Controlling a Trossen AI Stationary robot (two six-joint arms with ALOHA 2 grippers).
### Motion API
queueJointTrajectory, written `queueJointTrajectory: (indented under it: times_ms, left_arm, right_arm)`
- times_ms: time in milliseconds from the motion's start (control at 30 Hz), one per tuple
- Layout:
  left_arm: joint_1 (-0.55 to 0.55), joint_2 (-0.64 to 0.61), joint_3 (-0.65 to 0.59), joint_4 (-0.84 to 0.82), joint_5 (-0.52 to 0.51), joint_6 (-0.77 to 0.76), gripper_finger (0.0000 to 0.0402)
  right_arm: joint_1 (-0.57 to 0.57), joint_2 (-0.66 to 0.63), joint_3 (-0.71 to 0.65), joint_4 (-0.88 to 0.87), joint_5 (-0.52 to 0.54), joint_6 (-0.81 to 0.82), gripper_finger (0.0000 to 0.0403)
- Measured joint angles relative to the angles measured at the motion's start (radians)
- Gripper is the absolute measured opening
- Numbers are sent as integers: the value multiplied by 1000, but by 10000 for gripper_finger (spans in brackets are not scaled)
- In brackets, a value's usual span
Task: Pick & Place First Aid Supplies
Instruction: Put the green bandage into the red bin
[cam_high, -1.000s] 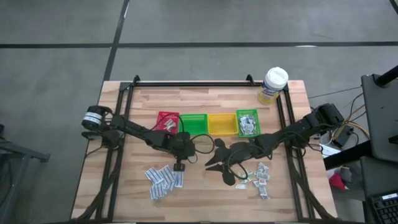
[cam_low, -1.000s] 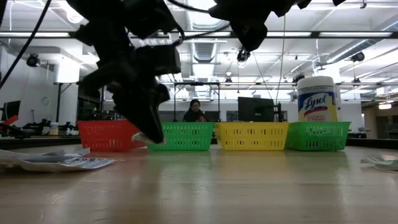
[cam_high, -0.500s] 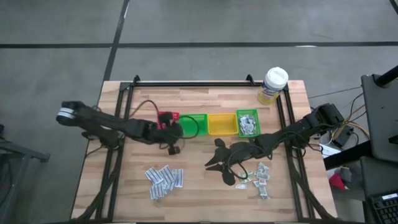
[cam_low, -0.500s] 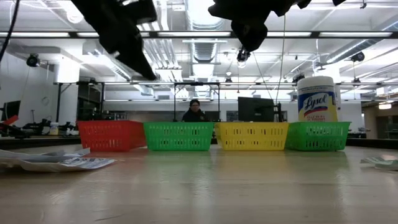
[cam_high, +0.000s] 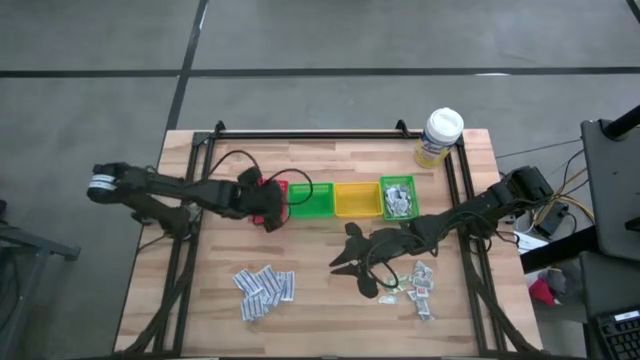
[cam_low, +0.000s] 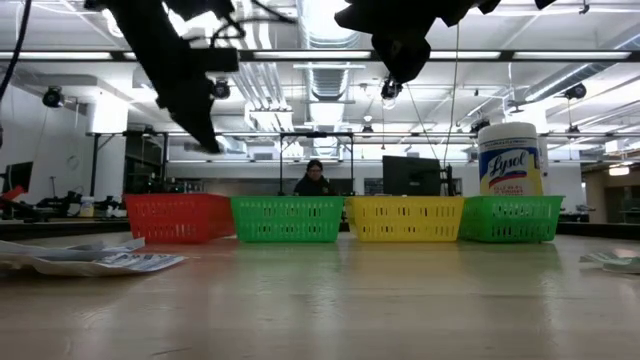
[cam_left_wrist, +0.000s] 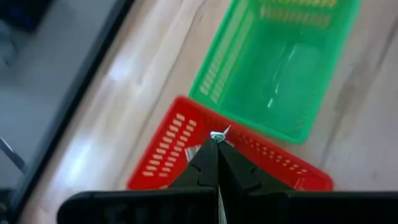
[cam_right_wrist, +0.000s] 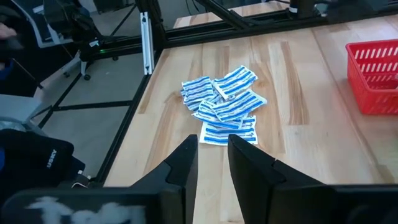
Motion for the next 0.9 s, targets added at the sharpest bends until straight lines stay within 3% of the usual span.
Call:
queueJointTrajectory:
  times_ms: [433, 900]
  left_arm:
    - [161, 60, -106, 72, 148, -259, 0]
    - [175, 85, -185, 178, 178, -286, 1]
  right_arm:
    - [0, 0, 0, 0, 0, 0, 76]
    - [0, 0, 0, 0, 0, -2, 82]
